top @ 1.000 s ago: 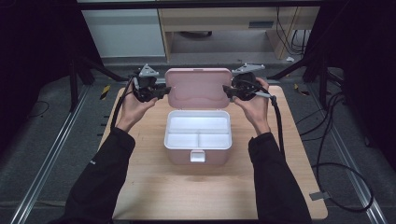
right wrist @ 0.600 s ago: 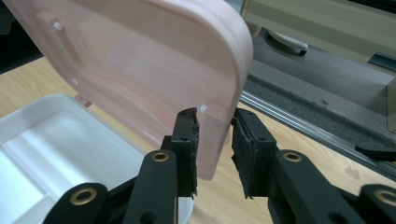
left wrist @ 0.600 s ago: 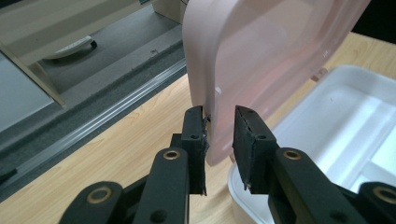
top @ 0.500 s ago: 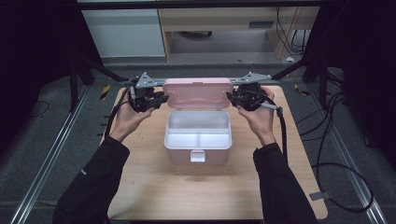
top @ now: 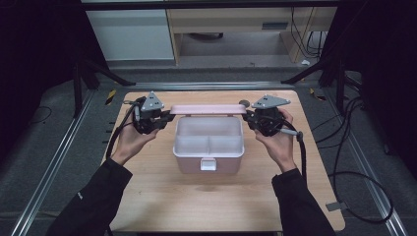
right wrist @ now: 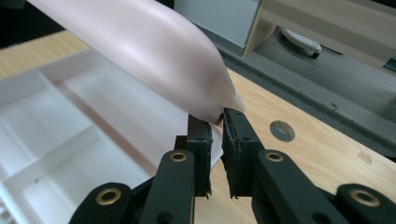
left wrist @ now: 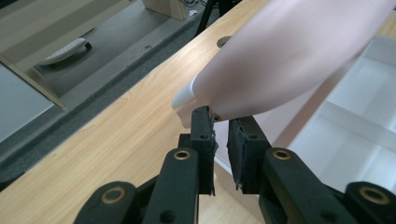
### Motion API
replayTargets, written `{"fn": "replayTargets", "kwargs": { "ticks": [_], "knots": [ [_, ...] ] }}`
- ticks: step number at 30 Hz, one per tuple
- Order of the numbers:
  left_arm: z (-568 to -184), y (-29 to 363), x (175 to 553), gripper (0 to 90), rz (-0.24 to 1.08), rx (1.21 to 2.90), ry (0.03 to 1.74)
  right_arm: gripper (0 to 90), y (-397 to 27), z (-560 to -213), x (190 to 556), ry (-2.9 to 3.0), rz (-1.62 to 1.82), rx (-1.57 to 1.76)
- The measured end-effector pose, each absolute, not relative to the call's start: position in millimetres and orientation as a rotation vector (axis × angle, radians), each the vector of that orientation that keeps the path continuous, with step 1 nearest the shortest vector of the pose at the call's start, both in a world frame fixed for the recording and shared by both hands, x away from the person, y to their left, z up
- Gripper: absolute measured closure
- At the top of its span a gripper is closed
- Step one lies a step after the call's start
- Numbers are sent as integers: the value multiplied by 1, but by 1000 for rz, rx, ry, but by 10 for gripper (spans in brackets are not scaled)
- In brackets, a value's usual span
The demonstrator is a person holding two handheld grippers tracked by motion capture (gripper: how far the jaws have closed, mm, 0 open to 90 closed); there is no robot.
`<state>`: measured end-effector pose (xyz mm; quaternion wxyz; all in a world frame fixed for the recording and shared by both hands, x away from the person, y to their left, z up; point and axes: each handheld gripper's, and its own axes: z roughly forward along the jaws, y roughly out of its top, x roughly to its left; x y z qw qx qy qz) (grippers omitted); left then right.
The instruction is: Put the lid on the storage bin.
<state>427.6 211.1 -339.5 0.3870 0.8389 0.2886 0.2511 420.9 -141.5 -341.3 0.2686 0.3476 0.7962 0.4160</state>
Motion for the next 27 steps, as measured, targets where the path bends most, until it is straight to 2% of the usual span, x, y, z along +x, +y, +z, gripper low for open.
{"fn": "replayTargets", "kwargs": {
  "ticks": [15, 23, 27],
  "knots": [
    [-381, 216, 403, 765, 553, 2115, 778, 705, -146, -375, 393, 2238, 1079, 947],
    [-397, 218, 396, 743, 584, 2150, 824, 660, -154, -390, 388, 2248, 1025, 967],
    [-404, 226, 391, 715, 578, 2136, 884, 607, -162, -399, 387, 2234, 1036, 991]
  ]
}}
